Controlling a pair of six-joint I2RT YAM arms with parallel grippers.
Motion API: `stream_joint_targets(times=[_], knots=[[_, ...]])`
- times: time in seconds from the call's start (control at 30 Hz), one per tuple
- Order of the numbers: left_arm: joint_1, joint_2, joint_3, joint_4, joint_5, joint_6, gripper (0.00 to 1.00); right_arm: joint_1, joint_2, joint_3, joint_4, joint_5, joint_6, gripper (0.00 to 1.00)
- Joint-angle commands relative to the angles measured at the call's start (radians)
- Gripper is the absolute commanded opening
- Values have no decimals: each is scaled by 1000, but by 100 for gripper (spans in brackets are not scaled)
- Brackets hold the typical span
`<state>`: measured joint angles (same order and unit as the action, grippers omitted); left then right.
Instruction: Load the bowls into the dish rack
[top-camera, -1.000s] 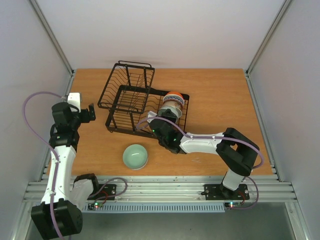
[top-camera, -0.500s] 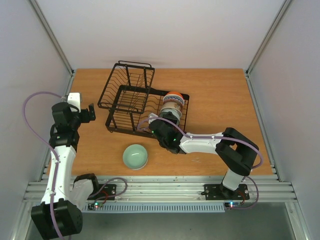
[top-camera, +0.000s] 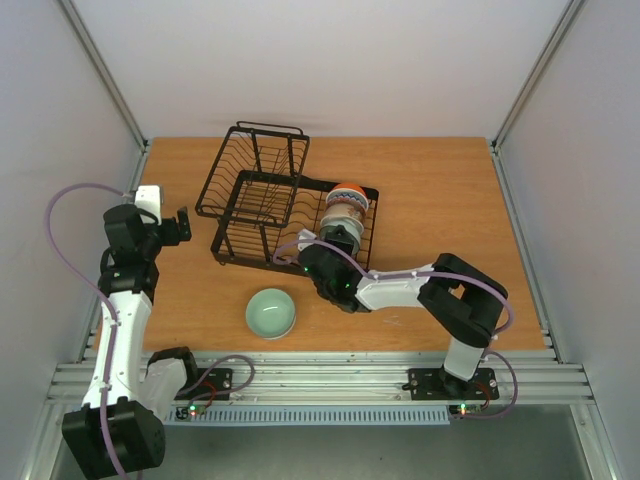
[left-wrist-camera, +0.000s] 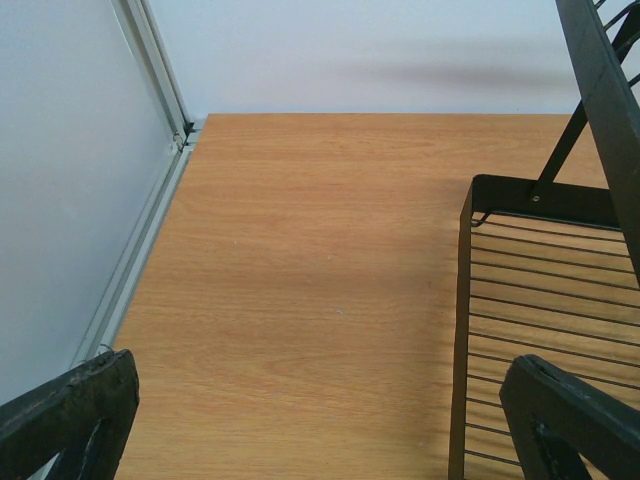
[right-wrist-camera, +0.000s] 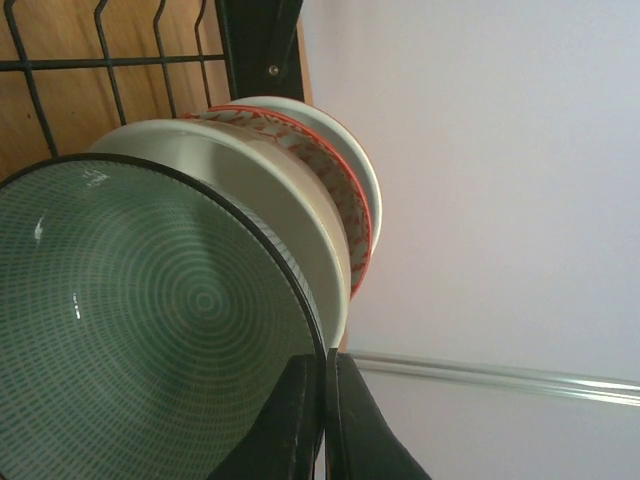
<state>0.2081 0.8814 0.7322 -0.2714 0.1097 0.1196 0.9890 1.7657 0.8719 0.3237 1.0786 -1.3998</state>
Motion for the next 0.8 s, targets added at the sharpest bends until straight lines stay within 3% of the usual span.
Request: stream_joint_targets(times=[0.0,0.13,0.27,0.37,0.57,0.77], knots=[[8,-3,-10,55,11,-5,99,4,49,-45,277,17,-175,1],[8,-2,-10,55,10,-4,99,5,104,-68,511,27,-331,1],[8,-1,-10,57,8,-3,99,6,120,-69,541,32,-346,1],[8,-2,-13,58,10,-3,99,7,83,-63,440,28,-274,2],[8,-4,-13,57,9,-3,99,5,-18,-23,72,-17,1,6],[8,-7,-11,54,9,-3,99,6,-20,-18,-5,-23,44,7]])
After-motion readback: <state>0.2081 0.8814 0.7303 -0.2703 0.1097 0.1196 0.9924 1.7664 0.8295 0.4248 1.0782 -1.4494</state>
